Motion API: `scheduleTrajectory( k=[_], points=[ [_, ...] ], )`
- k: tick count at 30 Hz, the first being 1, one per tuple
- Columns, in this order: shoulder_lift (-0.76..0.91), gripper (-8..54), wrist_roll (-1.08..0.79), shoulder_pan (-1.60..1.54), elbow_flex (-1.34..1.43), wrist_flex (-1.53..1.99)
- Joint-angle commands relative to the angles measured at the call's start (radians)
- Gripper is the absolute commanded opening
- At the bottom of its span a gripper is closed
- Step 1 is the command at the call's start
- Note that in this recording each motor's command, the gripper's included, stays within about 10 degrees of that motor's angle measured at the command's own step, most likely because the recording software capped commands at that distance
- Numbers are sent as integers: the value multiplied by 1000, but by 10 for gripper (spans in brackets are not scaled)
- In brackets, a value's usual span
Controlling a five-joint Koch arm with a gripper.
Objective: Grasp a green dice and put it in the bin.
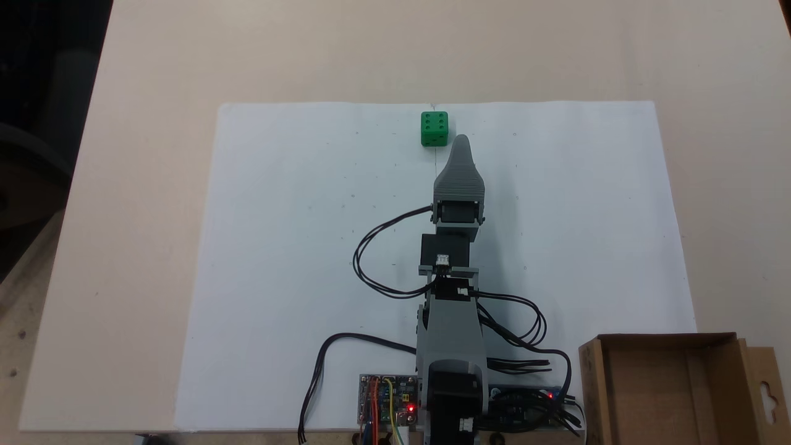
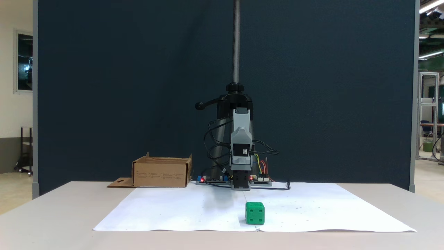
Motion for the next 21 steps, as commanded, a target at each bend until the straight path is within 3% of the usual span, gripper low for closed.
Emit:
scheduleTrajectory(
  k=[1,21],
  points=[
    [112,456,-61,0,72,-110],
    [110,459,-61,8,72,-110]
  ],
)
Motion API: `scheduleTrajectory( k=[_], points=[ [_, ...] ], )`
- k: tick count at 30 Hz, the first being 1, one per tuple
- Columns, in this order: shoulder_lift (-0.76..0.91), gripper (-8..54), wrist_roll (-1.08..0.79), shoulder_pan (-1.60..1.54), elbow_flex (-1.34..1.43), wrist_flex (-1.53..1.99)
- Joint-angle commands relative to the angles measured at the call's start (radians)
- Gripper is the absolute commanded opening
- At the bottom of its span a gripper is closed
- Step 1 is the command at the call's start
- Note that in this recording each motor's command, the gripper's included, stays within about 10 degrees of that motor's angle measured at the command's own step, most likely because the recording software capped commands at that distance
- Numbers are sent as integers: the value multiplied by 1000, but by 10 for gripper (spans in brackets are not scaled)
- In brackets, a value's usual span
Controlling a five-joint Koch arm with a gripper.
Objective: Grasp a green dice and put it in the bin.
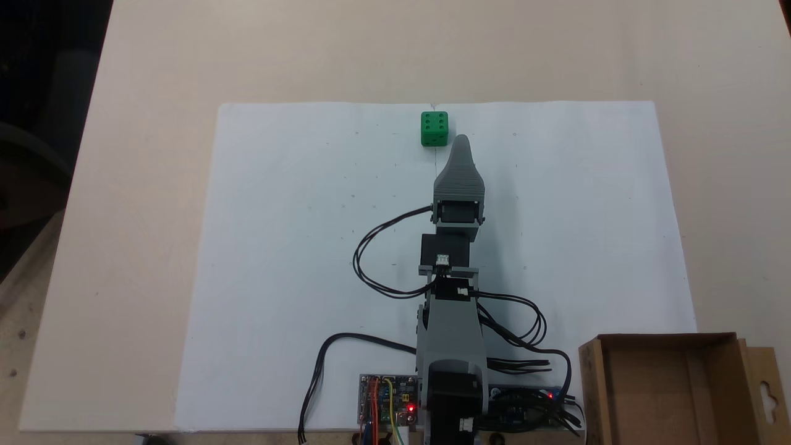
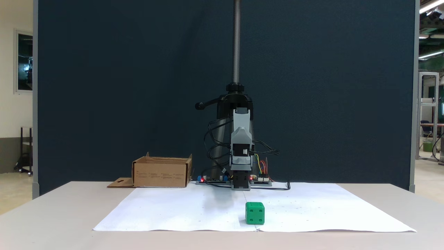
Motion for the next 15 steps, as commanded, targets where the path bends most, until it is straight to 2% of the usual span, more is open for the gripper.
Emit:
scheduleTrajectory(
  k=[1,15],
  points=[
    [110,460,-61,11,72,-110],
    [114,460,-60,17,72,-117]
  ],
)
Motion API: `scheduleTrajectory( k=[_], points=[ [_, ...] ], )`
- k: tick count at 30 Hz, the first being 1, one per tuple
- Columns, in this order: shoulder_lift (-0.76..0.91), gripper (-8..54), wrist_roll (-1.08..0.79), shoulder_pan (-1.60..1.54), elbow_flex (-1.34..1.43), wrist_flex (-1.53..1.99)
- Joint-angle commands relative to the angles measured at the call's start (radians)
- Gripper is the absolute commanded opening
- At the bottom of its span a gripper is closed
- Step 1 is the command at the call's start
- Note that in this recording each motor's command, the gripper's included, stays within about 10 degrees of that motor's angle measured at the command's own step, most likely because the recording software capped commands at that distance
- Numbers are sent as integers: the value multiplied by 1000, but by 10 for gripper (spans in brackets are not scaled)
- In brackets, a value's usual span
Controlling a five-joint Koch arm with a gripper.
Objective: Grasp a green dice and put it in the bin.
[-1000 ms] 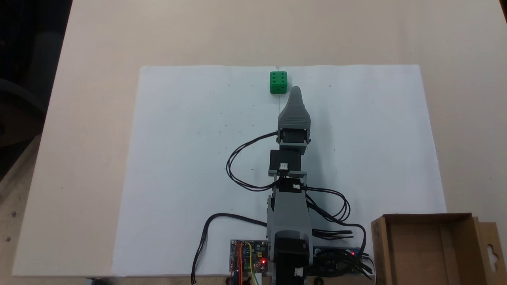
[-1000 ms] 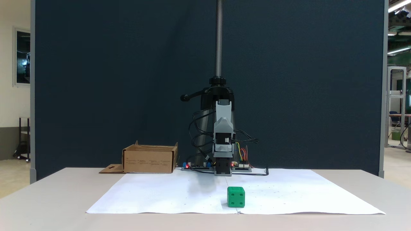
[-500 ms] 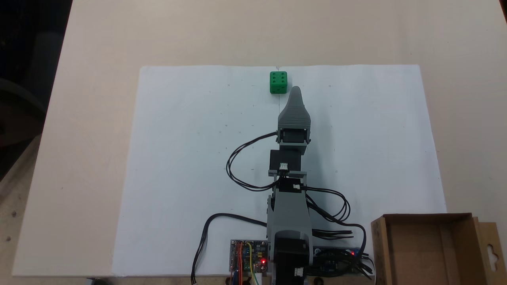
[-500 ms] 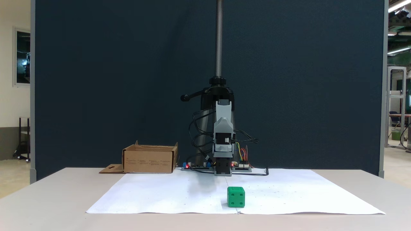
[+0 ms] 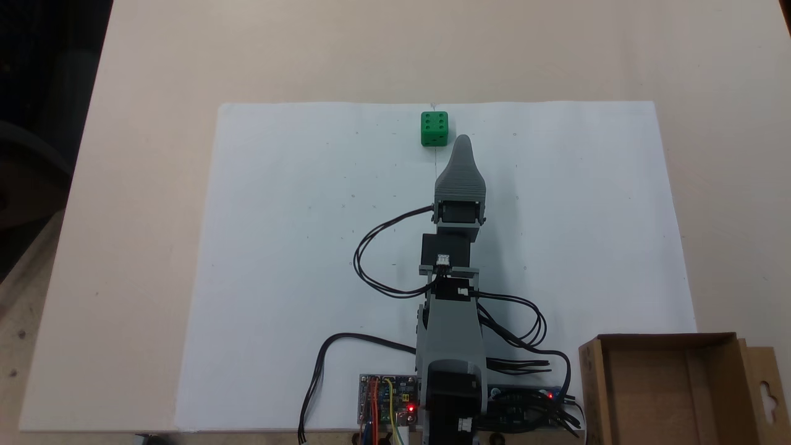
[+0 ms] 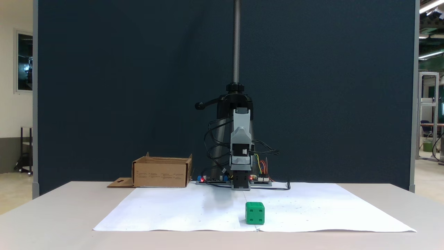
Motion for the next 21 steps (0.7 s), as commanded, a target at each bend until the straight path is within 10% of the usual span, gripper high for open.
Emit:
scheduleTrajectory(
  k=[1,21],
  points=[
    [114,454,-60,3,72,-118],
    [49,414,-3,-3,-675,817]
  ],
)
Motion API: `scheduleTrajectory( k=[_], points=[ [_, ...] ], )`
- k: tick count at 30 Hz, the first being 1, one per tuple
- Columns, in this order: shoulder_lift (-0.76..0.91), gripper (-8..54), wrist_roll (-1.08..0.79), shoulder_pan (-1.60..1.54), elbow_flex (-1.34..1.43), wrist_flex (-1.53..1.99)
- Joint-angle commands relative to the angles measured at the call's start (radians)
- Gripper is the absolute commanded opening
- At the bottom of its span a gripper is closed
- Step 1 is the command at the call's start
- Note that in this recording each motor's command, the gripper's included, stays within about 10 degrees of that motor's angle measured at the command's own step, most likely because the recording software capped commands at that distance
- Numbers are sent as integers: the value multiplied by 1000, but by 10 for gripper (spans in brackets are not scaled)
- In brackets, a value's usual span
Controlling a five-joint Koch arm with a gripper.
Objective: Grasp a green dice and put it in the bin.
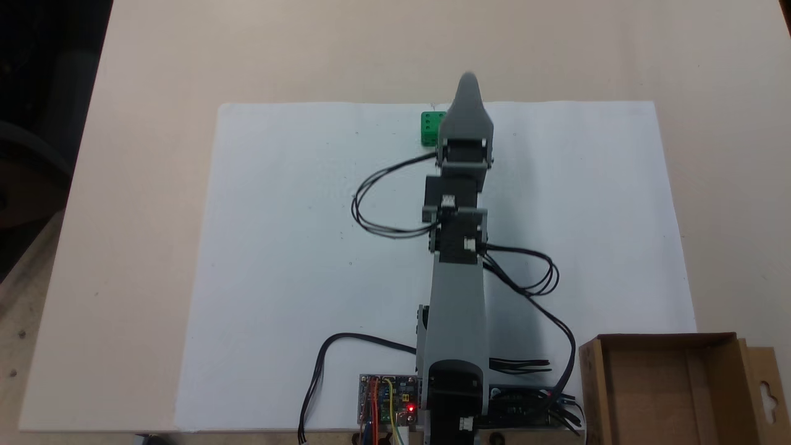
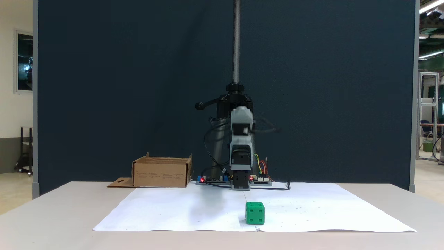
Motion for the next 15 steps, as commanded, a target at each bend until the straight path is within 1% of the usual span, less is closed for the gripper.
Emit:
scheduleTrajectory(
  k=[1,5,6,7,11,15],
  points=[
    [34,414,-6,11,-83,159],
    [-97,414,-5,-17,-230,422],
    [-141,414,-5,-23,-273,544],
    [-235,414,-5,-23,-360,580],
    [-483,414,-5,-26,-618,819],
    [-699,417,-3,-28,-892,1026]
  ],
)
